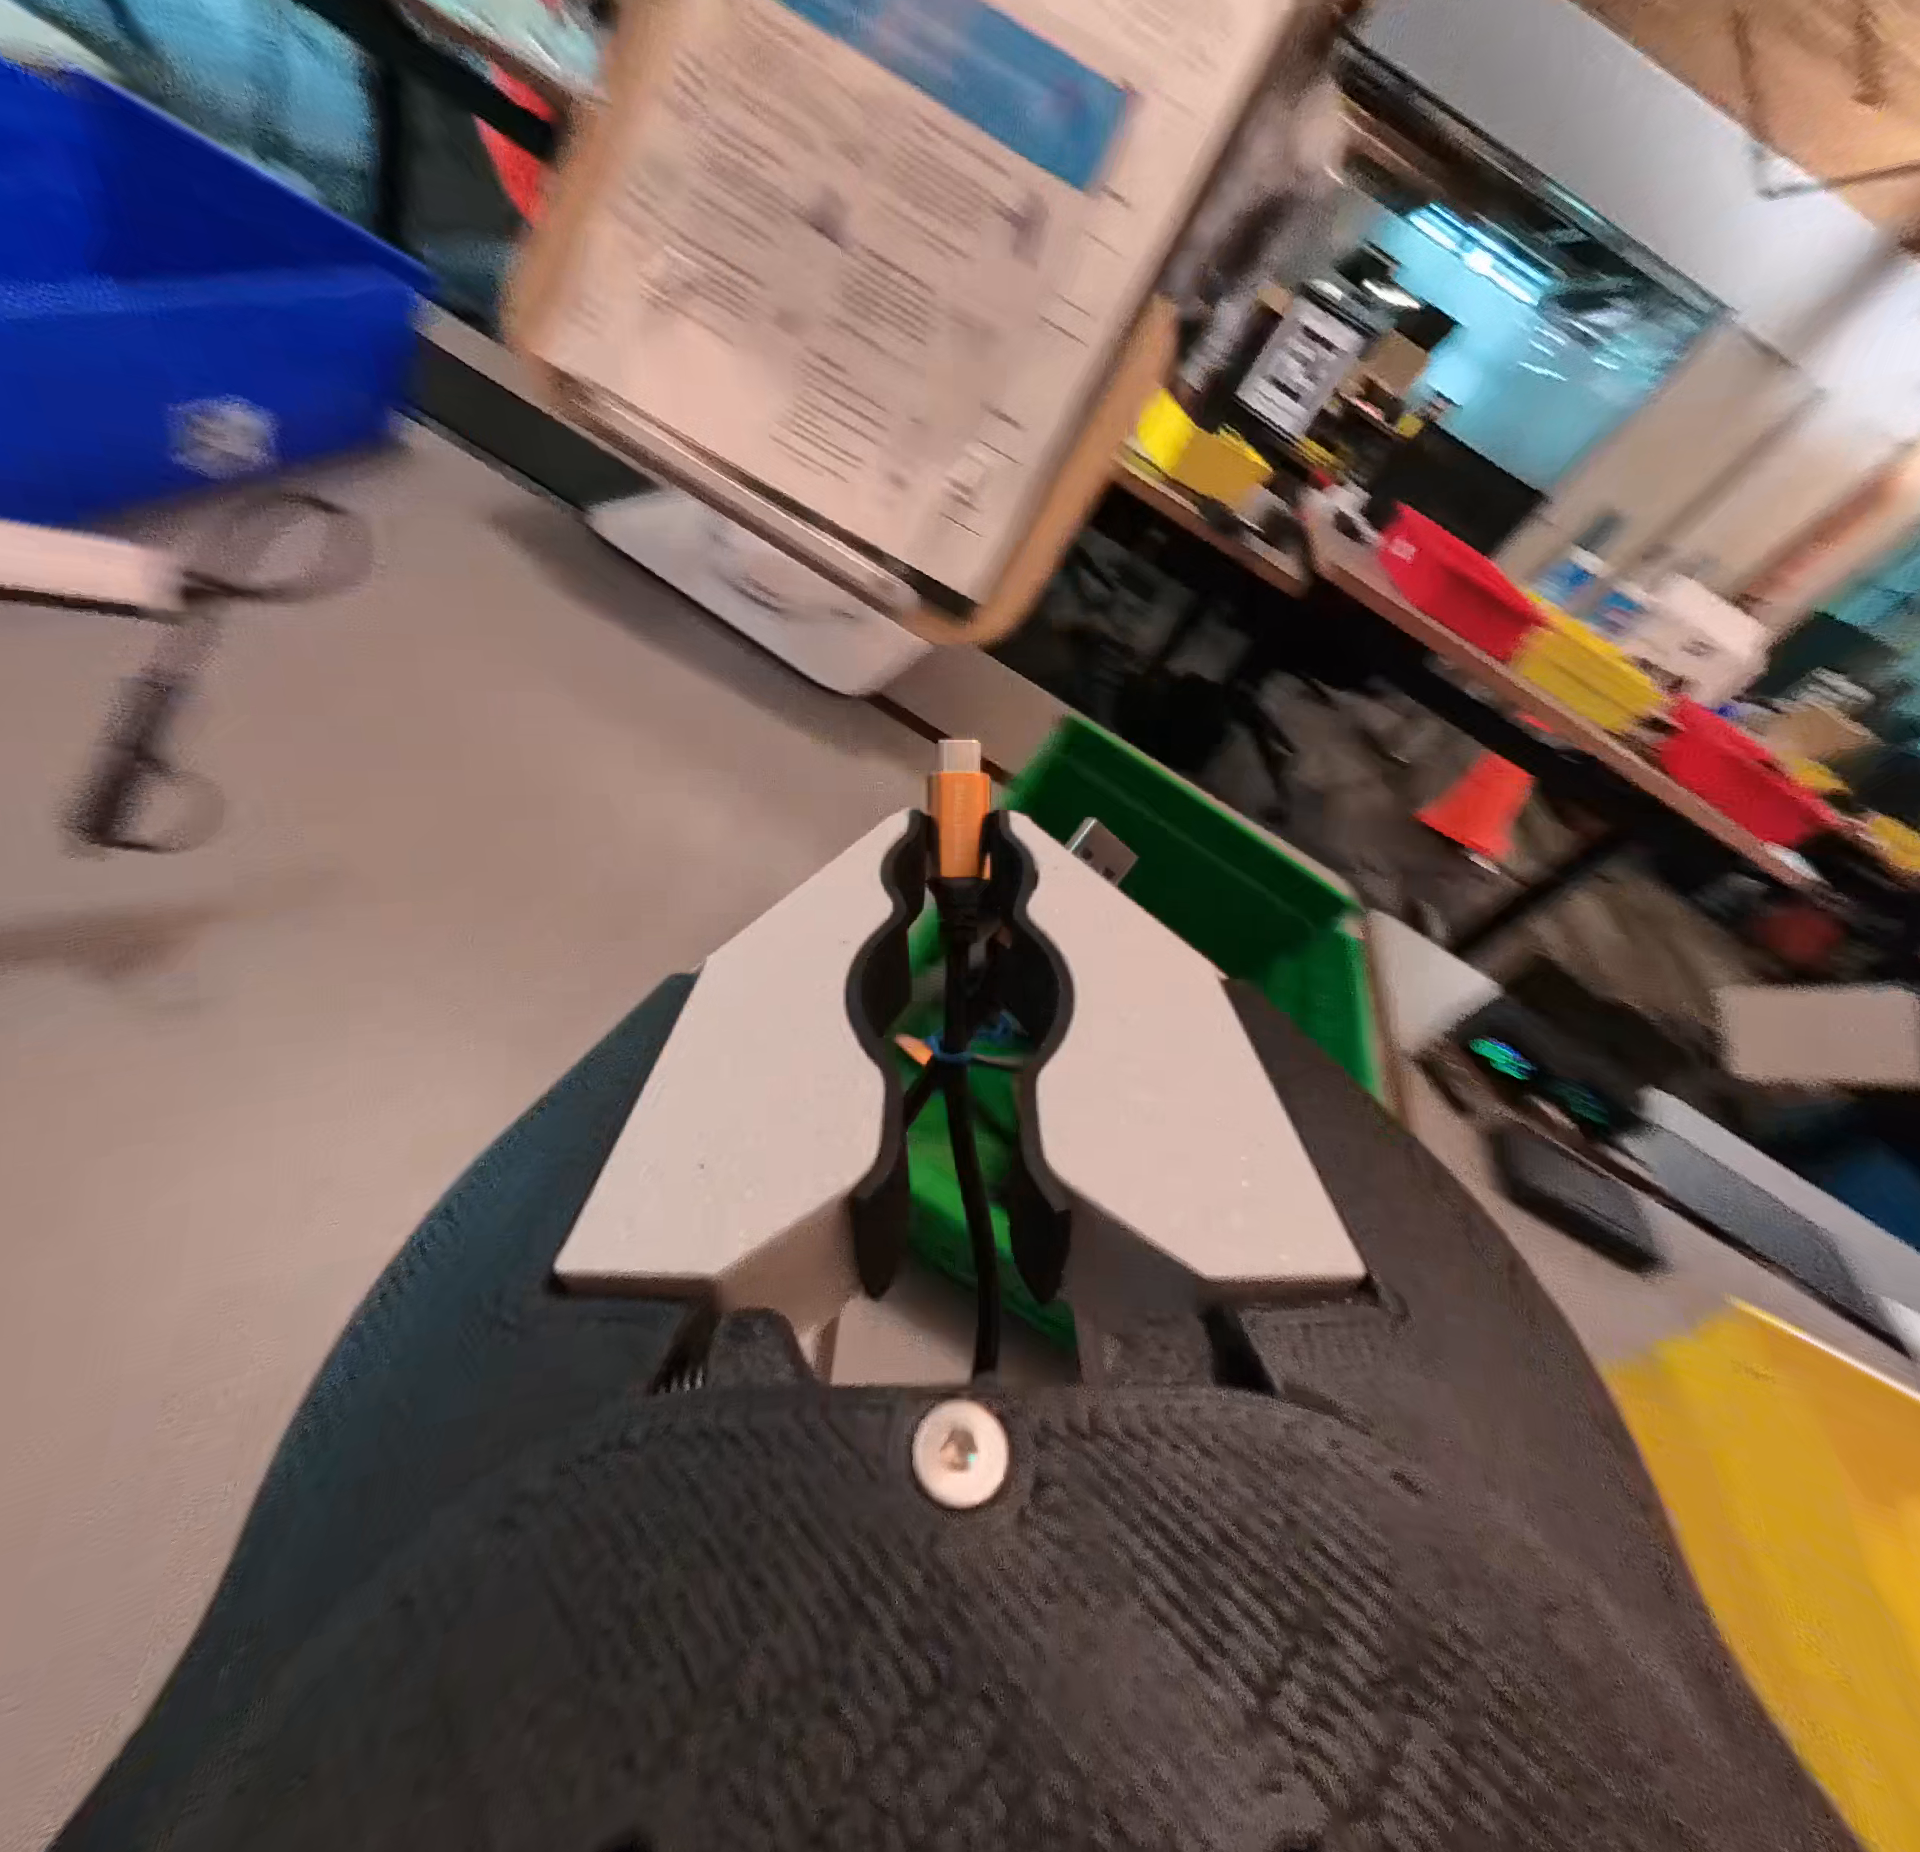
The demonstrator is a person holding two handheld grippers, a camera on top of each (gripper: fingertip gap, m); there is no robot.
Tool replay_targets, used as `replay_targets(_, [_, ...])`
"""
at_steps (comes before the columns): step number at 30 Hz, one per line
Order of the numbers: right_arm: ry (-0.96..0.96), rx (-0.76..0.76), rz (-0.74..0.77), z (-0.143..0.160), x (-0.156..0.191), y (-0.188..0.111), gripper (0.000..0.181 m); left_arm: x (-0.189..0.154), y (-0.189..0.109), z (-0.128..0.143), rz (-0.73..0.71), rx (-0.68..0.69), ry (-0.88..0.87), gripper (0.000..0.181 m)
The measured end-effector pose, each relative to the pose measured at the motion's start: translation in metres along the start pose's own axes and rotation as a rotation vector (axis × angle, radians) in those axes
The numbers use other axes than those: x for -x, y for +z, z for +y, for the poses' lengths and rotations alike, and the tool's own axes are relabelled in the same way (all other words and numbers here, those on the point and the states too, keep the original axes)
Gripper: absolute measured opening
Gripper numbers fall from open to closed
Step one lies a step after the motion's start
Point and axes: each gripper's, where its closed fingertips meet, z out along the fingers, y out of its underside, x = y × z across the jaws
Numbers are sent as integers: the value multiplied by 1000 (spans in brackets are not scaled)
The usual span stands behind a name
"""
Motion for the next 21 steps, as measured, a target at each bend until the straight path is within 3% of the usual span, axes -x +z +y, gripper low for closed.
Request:
replay_targets(4, [24, 171, 82, 44, -73, 42, 10, 0, 0, 0, 10, -5, -18, 23])
replay_targets(11, [151, 308, 169, 102, -124, 108, 10, -4, 0, 1, 28, 2, 4, 23])
replay_targets(15, [328, 334, 79, 134, -109, 131, 16, -4, 0, 2, 35, 3, 3, 23])
replay_targets(17, [385, 399, 23, 146, -96, 133, 49, -4, 0, 3, 35, 7, 4, 23])
replay_targets(21, [380, 349, -1, 129, -92, 121, 49, -3, 1, 5, 37, 12, -11, 23])
